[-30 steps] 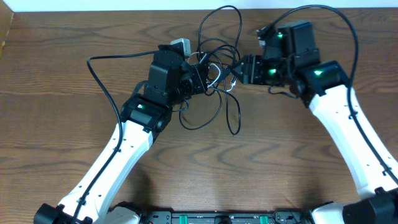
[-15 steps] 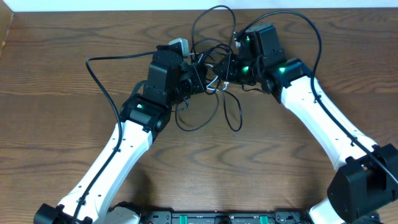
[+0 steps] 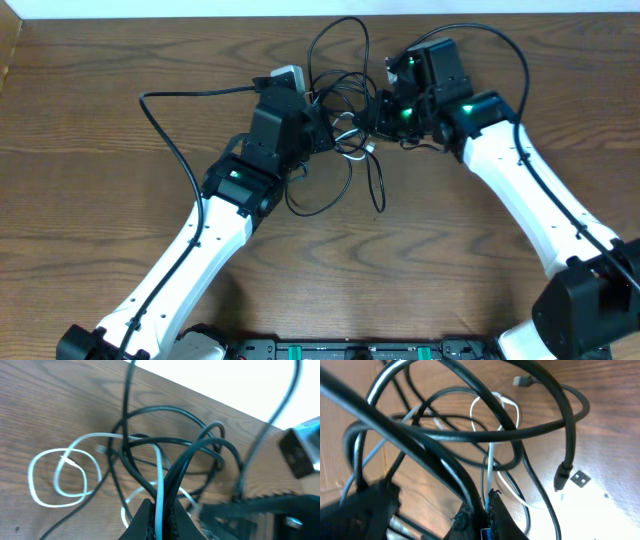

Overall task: Untangle cables
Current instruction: 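Pull the black cable rightward with the right gripper, stretching it out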

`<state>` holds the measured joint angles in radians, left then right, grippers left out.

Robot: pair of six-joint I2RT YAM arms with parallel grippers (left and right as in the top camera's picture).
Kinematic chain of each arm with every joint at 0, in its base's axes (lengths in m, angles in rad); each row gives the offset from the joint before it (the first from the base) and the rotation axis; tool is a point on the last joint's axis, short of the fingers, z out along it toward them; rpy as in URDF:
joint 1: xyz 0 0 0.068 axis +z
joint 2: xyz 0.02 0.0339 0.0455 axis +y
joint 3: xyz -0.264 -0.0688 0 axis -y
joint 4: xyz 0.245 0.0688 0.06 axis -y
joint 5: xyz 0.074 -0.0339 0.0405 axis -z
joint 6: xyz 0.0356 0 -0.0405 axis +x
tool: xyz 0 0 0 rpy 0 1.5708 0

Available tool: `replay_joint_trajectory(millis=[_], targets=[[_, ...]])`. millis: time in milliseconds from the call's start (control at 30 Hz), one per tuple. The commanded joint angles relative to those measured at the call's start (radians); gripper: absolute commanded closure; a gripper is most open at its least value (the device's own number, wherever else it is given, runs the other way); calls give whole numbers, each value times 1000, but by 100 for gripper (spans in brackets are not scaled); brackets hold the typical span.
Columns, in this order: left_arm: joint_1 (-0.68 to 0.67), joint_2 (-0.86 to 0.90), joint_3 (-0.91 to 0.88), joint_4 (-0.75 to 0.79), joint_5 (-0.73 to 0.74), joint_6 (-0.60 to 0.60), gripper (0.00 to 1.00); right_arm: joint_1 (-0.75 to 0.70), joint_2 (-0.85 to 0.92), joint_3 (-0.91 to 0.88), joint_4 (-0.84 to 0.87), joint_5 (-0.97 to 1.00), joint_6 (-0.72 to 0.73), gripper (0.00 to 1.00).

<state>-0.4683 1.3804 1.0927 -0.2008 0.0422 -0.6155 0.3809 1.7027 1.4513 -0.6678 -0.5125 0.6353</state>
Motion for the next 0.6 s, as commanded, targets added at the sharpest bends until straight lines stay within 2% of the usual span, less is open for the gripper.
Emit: replay_joint_trajectory(millis=[0, 200, 433, 567], targets=[[45, -13, 19, 23, -311, 47, 92, -71, -43, -8, -82, 54, -135, 99], [66, -13, 19, 19, -336, 109, 92, -171, -81, -8, -175, 54, -257, 99], [102, -13, 19, -10, -336, 122, 92, -290, -85, -8, -233, 65, -326, 99], [125, -13, 19, -47, -336, 127, 92, -350, -85, -8, -264, 156, -338, 99]])
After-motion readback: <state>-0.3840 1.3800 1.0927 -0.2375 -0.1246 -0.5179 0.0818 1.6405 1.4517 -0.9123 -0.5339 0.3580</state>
